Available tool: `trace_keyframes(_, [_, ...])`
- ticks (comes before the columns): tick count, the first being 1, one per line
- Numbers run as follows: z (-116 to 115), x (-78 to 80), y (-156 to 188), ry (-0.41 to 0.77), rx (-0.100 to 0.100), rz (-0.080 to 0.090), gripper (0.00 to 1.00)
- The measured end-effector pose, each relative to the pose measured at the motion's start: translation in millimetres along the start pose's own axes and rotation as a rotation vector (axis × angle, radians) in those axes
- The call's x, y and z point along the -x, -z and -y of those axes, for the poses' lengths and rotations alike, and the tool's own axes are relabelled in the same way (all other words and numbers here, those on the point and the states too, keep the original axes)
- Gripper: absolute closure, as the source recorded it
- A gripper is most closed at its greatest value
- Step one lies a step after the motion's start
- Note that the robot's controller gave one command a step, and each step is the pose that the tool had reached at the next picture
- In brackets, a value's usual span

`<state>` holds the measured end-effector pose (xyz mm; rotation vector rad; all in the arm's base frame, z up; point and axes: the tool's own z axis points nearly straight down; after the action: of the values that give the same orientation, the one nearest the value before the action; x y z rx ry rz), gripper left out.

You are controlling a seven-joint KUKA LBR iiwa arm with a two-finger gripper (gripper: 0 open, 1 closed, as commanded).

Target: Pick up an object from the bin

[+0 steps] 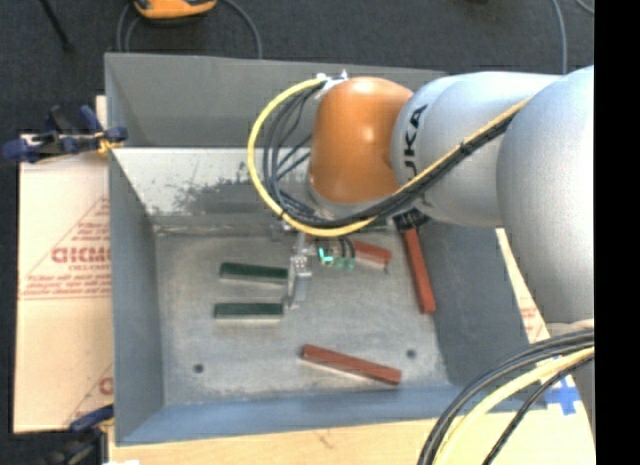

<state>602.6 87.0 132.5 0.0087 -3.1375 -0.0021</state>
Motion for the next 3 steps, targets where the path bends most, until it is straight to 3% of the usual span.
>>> trace_keyframes(1, [0.2, 1.9, 4.8, -0.002, 0.001, 0.008, 0.00])
trace_keyframes(2, [-15.2, 17.9, -40.5, -0.050, 0.000, 0.013, 0.00])
trace_keyframes(3, [16.4, 12.2, -60.8, 0.268, -0.001, 0.009, 1.00])
